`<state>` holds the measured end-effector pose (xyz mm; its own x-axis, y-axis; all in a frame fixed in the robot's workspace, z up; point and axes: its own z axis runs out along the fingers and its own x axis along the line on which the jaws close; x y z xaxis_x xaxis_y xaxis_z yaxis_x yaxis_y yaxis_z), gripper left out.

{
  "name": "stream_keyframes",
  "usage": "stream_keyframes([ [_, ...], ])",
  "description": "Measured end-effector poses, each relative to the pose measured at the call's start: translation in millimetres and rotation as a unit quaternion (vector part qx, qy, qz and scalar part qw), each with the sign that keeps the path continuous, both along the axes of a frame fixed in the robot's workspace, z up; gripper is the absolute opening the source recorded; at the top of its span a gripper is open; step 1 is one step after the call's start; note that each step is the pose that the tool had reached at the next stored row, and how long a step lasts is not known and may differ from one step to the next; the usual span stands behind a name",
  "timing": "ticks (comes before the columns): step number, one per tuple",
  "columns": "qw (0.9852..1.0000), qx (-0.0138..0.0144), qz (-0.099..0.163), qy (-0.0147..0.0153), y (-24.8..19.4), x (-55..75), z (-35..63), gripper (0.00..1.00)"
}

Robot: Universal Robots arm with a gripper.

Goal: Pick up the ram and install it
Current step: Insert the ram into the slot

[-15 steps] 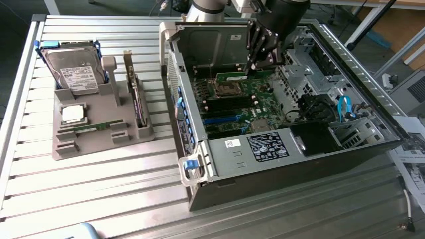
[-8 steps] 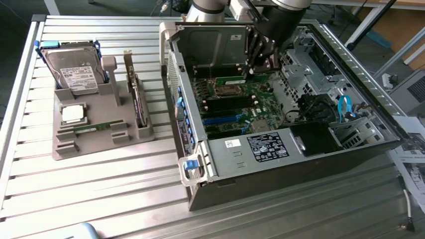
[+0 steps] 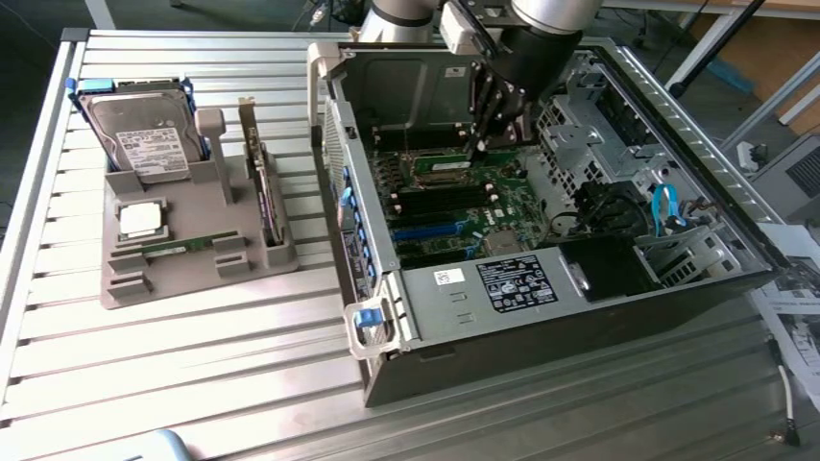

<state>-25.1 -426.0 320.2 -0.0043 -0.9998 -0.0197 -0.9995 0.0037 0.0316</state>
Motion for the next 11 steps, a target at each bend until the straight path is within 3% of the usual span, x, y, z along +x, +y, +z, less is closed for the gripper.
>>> stream_keyframes([
  [11, 1.0, 0.0001, 0.0, 0.0, 0.0, 6.6, -0.4, 0.12],
])
